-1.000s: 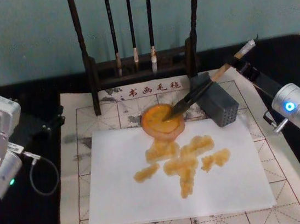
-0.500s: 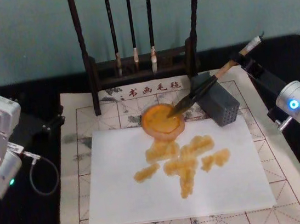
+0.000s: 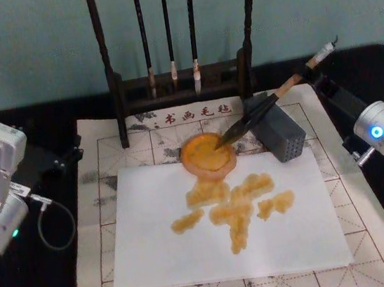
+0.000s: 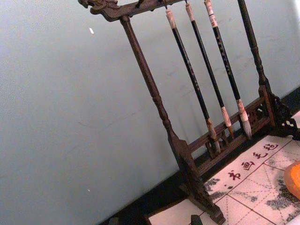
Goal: Pick up the brush from the inkstone, write on the paper, then place the brush back to its original position.
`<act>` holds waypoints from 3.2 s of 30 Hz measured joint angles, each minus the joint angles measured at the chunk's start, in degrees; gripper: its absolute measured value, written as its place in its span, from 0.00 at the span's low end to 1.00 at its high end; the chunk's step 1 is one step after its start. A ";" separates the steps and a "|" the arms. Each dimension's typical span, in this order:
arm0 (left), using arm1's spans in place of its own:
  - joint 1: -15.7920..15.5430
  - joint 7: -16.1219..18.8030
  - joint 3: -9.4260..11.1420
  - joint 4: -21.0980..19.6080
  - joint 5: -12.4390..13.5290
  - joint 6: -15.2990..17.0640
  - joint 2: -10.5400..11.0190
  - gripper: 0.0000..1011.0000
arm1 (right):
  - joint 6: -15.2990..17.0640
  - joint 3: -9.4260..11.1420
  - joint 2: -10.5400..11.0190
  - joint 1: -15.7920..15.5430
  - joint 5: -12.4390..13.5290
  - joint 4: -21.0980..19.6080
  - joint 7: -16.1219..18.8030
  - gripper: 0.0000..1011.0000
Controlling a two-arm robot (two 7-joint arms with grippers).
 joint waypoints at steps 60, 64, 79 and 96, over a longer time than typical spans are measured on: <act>0.00 0.00 0.00 0.00 0.00 0.00 0.00 0.99 | 0.57 -6.97 10.79 -8.28 -3.09 -16.45 8.82 0.18; 0.00 0.00 0.00 0.00 0.00 0.00 0.00 0.99 | -0.12 -7.25 10.89 -8.56 -4.83 -16.90 9.12 0.18; 0.00 0.00 0.00 0.00 0.00 0.00 0.00 0.99 | -1.28 -7.23 9.79 -9.14 -9.93 -17.67 9.90 0.18; 0.00 0.00 0.00 0.00 0.00 0.00 0.00 0.99 | -1.34 -6.13 9.22 -10.19 -13.83 -18.90 10.06 0.18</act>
